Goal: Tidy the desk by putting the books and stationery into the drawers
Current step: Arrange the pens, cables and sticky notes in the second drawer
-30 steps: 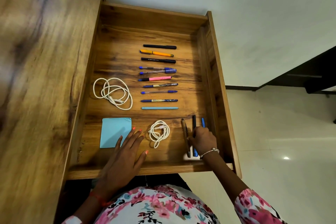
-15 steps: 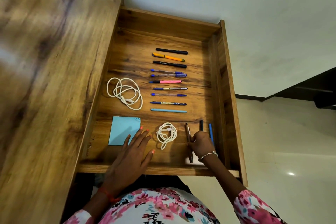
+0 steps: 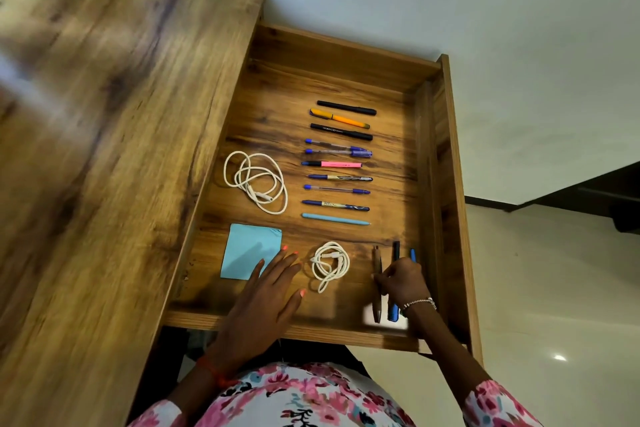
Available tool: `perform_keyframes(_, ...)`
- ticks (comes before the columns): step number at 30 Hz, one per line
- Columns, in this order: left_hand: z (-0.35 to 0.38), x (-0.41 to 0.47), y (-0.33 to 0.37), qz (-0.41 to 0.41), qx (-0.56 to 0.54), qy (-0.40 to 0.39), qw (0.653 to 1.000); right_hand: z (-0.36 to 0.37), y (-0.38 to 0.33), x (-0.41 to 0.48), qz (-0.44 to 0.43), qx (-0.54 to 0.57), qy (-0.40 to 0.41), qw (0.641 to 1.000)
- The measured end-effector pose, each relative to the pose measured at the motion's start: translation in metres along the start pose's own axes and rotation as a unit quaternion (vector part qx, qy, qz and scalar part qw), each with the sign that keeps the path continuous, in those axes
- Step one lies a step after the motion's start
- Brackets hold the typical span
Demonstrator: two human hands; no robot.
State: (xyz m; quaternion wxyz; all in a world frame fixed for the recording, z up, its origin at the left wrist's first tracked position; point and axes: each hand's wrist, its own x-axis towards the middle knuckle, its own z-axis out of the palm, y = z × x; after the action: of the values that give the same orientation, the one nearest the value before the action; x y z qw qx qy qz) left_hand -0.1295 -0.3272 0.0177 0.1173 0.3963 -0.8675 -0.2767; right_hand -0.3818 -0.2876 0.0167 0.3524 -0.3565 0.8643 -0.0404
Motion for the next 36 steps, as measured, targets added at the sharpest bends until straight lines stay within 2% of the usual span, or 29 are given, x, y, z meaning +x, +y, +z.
perform_keyframes(3,-0.017,0.007,-0.001,-0.01,-0.085,0.067,0.994,-0.008,-0.009,0.008,-0.008,-0.001,0.033,0.999)
perform_keyframes(5,-0.036,0.015,-0.013,-0.019,-0.1,0.109,0.989,-0.017,-0.022,0.016,-0.024,-0.004,0.058,0.998)
perform_keyframes(11,-0.115,0.052,-0.079,-0.055,0.005,0.192,0.98,-0.046,-0.108,0.046,-0.142,-0.009,0.079,0.987)
perform_keyframes(18,-0.187,0.084,-0.176,-0.202,0.132,0.151,0.959,-0.068,-0.262,0.066,-0.331,-0.053,0.131,0.933)
perform_keyframes(22,-0.211,0.086,-0.216,-0.282,0.184,0.11,0.935,-0.065,-0.344,0.076,-0.385,-0.05,0.157,0.908)
perform_keyframes(31,-0.221,0.09,-0.235,-0.285,0.192,0.131,0.93,-0.042,-0.499,0.116,-0.426,-0.008,0.17,0.889)
perform_keyframes(36,-0.221,0.09,-0.238,-0.28,0.18,0.147,0.931,-0.028,-0.577,0.13,-0.411,0.027,0.159,0.897)
